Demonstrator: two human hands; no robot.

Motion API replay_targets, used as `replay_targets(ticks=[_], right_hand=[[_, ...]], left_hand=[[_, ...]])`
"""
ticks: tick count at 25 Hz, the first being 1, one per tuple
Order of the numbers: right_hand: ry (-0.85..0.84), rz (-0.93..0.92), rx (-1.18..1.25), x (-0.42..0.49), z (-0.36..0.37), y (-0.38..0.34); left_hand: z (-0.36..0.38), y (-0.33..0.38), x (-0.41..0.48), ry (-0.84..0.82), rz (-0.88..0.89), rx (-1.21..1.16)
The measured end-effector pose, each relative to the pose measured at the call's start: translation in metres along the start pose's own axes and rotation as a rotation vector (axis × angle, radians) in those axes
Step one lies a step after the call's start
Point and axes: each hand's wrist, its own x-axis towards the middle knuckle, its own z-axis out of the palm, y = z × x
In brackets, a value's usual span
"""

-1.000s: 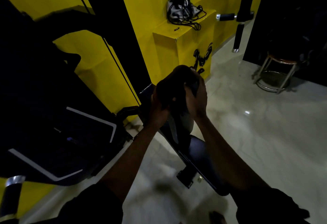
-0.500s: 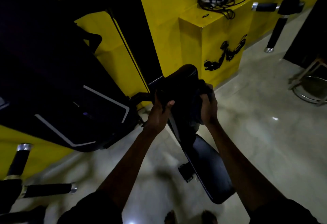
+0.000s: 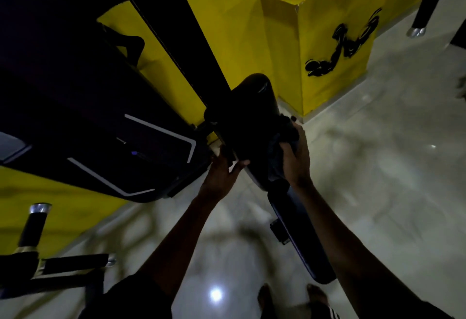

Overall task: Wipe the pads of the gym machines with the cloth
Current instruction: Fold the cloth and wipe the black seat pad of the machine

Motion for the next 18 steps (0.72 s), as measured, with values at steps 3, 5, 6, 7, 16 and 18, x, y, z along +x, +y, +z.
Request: replay_targets(ticks=[3,5,6,7,16,18], right_hand=[[0.054,0.191,0.04,-0.004,-0.004,0.036],[0.117,0.253,0.059,-0.007,-0.001,0.052],[0.148,0.218,0.073,-0.01,0.006,0.053],[0.172,0.153,0.083,-0.017,0.014,0.047],[0.139,0.423,0.09,-0.011,-0.006,0.099],[0.162,0.425,0.114,-0.017,-0.003,0.095]], left_hand=[[0.011,-0.003,-0.001,0.121,0.085,0.068],[0.021,-0.017,0.006,0.203,0.215,0.083],[0.025,-0.02,0.007,0.207,0.185,0.063],[0.027,-0.021,0.007,0.212,0.177,0.062],[0.034,-0.028,0.011,0.384,0.469,0.149],[0.041,-0.024,0.01,0.251,0.226,0.107]])
